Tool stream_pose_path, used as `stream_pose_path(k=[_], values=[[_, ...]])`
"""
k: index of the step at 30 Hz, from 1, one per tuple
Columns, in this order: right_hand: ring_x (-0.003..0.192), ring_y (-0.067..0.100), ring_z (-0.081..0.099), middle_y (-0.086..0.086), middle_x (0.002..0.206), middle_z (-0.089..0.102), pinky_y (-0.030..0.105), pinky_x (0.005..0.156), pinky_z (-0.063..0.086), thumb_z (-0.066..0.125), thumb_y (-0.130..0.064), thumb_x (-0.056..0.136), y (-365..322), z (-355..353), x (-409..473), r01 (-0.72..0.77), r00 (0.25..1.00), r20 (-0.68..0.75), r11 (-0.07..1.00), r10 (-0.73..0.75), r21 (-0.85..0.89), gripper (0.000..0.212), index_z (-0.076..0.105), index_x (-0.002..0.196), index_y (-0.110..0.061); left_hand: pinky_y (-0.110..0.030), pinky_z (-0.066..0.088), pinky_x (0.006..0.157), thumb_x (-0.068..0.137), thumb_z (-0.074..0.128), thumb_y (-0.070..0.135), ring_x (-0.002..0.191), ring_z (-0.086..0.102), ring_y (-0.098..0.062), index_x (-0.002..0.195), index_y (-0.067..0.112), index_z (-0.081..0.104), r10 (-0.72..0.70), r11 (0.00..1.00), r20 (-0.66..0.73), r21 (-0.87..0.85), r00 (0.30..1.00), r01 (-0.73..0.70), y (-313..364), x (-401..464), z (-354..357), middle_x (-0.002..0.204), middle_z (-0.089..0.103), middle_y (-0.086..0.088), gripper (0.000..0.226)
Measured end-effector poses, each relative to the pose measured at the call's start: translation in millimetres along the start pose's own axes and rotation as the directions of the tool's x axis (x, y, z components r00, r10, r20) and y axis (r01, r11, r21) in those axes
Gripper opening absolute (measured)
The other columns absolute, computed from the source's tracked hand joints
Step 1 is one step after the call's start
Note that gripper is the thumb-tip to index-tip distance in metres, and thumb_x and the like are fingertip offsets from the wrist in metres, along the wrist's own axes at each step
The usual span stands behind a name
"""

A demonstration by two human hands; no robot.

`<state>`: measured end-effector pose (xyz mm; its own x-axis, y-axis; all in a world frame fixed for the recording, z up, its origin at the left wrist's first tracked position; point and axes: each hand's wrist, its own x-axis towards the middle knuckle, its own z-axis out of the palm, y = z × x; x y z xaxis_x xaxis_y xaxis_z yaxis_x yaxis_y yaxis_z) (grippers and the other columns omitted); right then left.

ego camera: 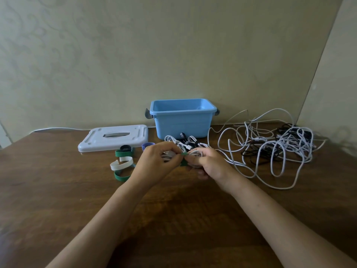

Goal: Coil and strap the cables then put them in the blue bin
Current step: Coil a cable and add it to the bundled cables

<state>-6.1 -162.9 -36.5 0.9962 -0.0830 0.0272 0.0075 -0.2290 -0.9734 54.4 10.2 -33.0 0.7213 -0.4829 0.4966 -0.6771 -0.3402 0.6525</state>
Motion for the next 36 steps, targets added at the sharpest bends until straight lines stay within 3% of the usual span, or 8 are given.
stream_pose_path(k=[4, 8, 13, 20, 27, 31, 34, 36], values=[[0.053, 0.009, 0.045, 0.001, 0.07, 0.067, 0.024, 0.049, 0.035, 0.062, -0.024, 0.1, 5, 2, 3, -0.061, 0.998, 0.044, 0.988, 0.055, 0.139, 0.011, 0.065, 0.101, -0.014, -0.018, 0.056, 0.062, 0.087, 0.074, 0.018, 0.068, 0.069, -0.005, 0.083, 0.028, 0.07, -0.035, 0.999, 0.024, -0.02, 0.999, 0.036, 2, -1, 0, 0.08, 0.07, 0.011, 0.011], [0.066, 0.014, 0.059, 0.004, 0.084, 0.069, 0.029, 0.059, 0.048, 0.066, -0.026, 0.098, 7, 3, 1, -0.007, 0.998, 0.065, 0.986, -0.004, 0.168, 0.018, 0.064, 0.115, -0.022, -0.028, 0.06, 0.059, 0.088, 0.072, 0.016, 0.062, 0.071, -0.016, 0.085, 0.014, 0.071, -0.133, 0.982, 0.005, -0.131, 0.991, 0.133, 0, 1, -4, 0.076, 0.073, -0.002, 0.004], [0.1, 0.008, 0.067, -0.01, 0.108, 0.068, 0.034, 0.087, 0.056, 0.075, -0.033, 0.091, 9, 8, 1, 0.256, 0.964, -0.027, 0.952, -0.264, -0.167, 0.027, 0.06, 0.113, -0.033, -0.027, 0.057, 0.055, 0.09, 0.07, 0.016, 0.065, 0.072, -0.019, 0.088, 0.009, 0.071, -0.215, 0.937, 0.014, -0.28, 0.977, 0.21, 0, 1, -10, 0.078, 0.074, -0.003, 0.007], [0.107, 0.0, 0.062, -0.014, 0.114, 0.067, 0.02, 0.089, 0.051, 0.073, -0.041, 0.088, 10, 10, 1, 0.346, 0.917, -0.101, 0.894, -0.387, -0.283, 0.034, 0.061, 0.118, -0.029, -0.032, 0.063, 0.063, 0.091, 0.069, 0.019, 0.072, 0.074, -0.018, 0.093, 0.013, 0.07, -0.208, 0.951, -0.022, -0.238, 0.978, 0.197, 4, 4, -9, 0.096, 0.071, -0.006, 0.007], [0.099, 0.007, 0.067, -0.012, 0.103, 0.069, 0.025, 0.083, 0.055, 0.079, -0.024, 0.087, 12, 4, 3, 0.382, 0.891, -0.142, 0.881, -0.431, -0.278, 0.024, 0.066, 0.107, -0.026, -0.005, 0.048, 0.065, 0.089, 0.072, 0.023, 0.078, 0.064, 0.0, 0.085, 0.032, 0.066, -0.031, 0.999, -0.111, 0.035, 0.993, 0.035, 1, 2, -5, 0.083, 0.065, 0.021, 0.011], [0.091, 0.011, 0.071, -0.006, 0.098, 0.072, 0.031, 0.08, 0.059, 0.079, -0.022, 0.087, 13, 4, 5, 0.342, 0.912, -0.16, 0.914, -0.379, -0.218, 0.02, 0.069, 0.105, -0.023, -0.01, 0.049, 0.069, 0.088, 0.072, 0.025, 0.078, 0.064, 0.001, 0.09, 0.033, 0.068, 0.09, 0.992, -0.135, 0.1, 0.987, -0.077, -1, 1, -2, 0.082, 0.062, 0.025, 0.01], [0.08, 0.017, 0.074, 0.003, 0.093, 0.073, 0.03, 0.072, 0.061, 0.077, -0.019, 0.088, 11, 4, 3, 0.276, 0.944, -0.153, 0.953, -0.293, -0.124, 0.016, 0.069, 0.102, -0.016, -0.027, 0.058, 0.074, 0.087, 0.072, 0.026, 0.08, 0.067, -0.002, 0.096, 0.028, 0.075, 0.147, 0.981, -0.108, 0.144, 0.983, -0.131, -6, 1, 0, 0.087, 0.071, 0.016, 0.01], [0.078, 0.021, 0.075, 0.006, 0.091, 0.073, 0.034, 0.074, 0.062, 0.077, -0.019, 0.089, 10, 5, 4, 0.229, 0.961, -0.145, 0.971, -0.237, -0.072, 0.016, 0.069, 0.102, -0.013, -0.027, 0.059, 0.075, 0.088, 0.072, 0.026, 0.08, 0.067, -0.001, 0.099, 0.025, 0.076, 0.166, 0.974, -0.101, 0.173, 0.981, -0.147, -9, 2, 1, 0.09, 0.073, 0.013, 0.012]])
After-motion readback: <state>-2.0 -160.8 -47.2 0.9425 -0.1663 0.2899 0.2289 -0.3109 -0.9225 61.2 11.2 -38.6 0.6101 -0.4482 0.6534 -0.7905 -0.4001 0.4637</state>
